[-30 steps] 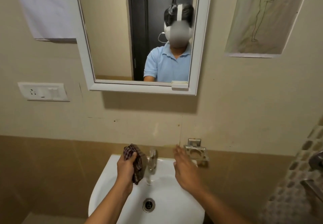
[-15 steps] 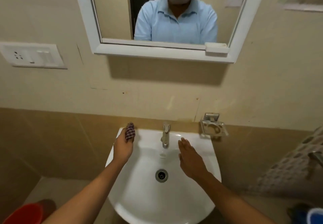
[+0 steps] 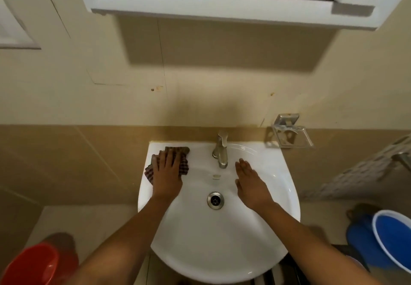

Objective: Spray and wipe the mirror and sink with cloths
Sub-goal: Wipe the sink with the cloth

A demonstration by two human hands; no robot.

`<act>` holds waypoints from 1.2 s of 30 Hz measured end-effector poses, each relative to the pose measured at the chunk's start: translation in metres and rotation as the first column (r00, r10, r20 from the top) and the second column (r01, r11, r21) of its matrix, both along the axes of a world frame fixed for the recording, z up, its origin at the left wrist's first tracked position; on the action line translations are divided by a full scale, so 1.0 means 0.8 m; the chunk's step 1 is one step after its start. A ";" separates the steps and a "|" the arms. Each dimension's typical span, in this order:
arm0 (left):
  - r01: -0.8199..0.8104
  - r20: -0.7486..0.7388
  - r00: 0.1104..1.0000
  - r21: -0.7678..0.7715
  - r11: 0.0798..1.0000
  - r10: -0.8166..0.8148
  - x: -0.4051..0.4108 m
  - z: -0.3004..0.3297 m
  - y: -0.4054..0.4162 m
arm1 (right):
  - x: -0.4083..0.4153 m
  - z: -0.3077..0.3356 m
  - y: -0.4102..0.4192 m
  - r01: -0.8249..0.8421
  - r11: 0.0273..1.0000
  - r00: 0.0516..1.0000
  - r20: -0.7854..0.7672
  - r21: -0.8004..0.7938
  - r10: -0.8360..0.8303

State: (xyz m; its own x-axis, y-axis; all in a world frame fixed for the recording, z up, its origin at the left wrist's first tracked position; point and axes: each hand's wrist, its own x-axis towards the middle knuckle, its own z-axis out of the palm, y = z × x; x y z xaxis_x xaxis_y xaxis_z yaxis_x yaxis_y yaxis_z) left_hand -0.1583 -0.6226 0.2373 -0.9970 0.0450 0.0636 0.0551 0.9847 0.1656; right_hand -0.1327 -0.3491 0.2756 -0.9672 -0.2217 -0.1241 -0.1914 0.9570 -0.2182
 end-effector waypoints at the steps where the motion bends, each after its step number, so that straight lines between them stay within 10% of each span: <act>1: 0.002 -0.004 1.000 -0.024 1.000 -0.002 0.001 -0.007 0.002 | -0.003 -0.004 0.000 0.000 1.000 1.000 0.005 -0.009 0.000; 15: 0.239 0.051 0.971 -0.144 0.960 -0.234 -0.027 -0.020 0.011 | -0.066 -0.018 0.020 -0.107 0.994 0.993 0.051 0.033 0.105; 25: -0.155 0.085 0.983 -0.066 0.986 0.160 -0.044 -0.002 -0.046 | -0.089 -0.031 0.047 -0.172 0.983 0.984 0.064 0.061 0.168; 36: 0.101 0.138 0.986 -0.061 0.993 -0.092 -0.057 -0.010 0.097 | -0.077 -0.034 0.090 -0.191 0.978 0.982 0.014 0.080 0.190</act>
State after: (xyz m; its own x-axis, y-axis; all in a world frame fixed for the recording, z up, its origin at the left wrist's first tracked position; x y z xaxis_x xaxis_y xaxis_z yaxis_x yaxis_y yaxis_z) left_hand -0.2038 -0.5446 0.2290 -0.9870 0.1412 -0.0770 0.1322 0.9850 0.1111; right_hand -0.1944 -0.2773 0.2487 -0.9072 -0.3911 -0.1549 -0.3709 0.9175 -0.1438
